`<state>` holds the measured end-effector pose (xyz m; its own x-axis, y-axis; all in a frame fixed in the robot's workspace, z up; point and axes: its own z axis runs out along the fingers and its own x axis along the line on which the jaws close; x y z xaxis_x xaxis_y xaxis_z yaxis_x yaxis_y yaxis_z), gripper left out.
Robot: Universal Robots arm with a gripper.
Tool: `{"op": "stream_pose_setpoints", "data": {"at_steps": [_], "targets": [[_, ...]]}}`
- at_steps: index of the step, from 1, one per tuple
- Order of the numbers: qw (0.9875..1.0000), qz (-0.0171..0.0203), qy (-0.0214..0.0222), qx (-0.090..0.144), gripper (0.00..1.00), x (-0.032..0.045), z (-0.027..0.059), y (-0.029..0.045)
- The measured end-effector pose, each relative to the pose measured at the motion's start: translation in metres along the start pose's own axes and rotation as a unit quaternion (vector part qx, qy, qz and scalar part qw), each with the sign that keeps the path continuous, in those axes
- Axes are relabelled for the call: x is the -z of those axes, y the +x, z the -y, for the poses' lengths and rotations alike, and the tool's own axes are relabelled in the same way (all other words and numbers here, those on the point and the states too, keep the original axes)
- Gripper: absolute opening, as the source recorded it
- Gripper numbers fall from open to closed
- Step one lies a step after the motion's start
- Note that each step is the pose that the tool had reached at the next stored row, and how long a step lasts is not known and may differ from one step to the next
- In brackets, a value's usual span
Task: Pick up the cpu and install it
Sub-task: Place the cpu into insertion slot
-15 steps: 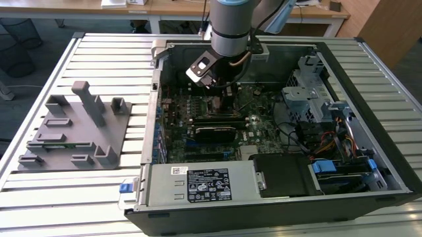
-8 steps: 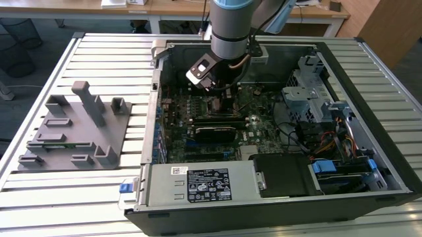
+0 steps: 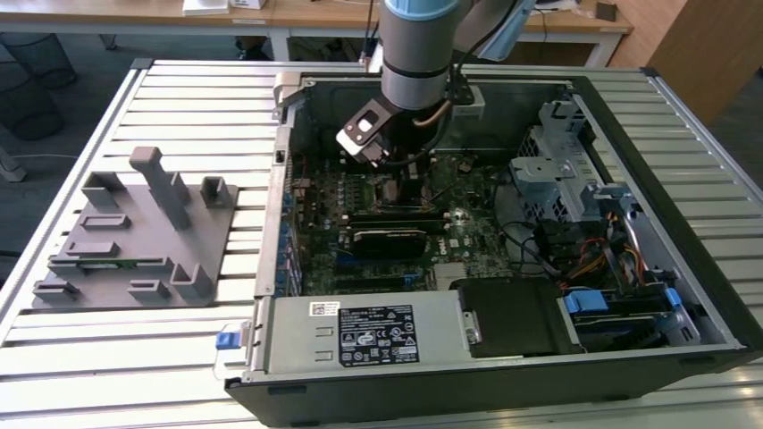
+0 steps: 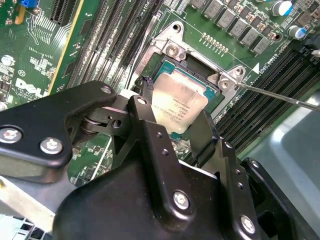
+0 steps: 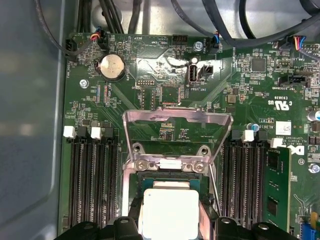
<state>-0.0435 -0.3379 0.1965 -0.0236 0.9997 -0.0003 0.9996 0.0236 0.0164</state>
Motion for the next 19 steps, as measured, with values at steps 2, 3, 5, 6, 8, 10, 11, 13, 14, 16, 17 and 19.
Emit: {"op": "stream_pose_setpoints", "data": {"at_steps": [2,3,5,6,8,10,11,13,14,16,17,19], "targets": [[1.0,0.0,0.0,0.0,0.53,-0.0006,-0.0003,0.0],[1.0,-0.0001,0.0,0.0,0.53,-0.001,-0.0005,0.0],[1.0,0.0,0.0,0.0,0.53,-0.0015,-0.0009,0.0],[1.0,0.0,0.0001,0.0,0.53,-0.0018,-0.0011,0.0],[1.0,-0.0001,0.0001,0.0,0.53,-0.0025,-0.0012,0.0],[1.0,-0.0002,0.0002,0.0,0.53,-0.003,-0.0012,-0.0001],[1.0,-0.0003,0.0002,0.0,0.53,-0.0031,-0.0013,0.0],[1.0,-0.0006,0.0,0.0,0.53,-0.0033,-0.0013,0.0],[1.0,-0.0006,0.0,0.0,0.53,-0.0034,-0.0013,0.0],[1.0,-0.0006,0.0,0.0,0.53,-0.0034,-0.0013,0.0],[1.0,-0.0009,-0.0003,0.0,0.53,-0.0036,-0.0014,0.0001],[1.0,-0.001,-0.0003,0.0,0.54,-0.0037,-0.0014,0.0002]]}}
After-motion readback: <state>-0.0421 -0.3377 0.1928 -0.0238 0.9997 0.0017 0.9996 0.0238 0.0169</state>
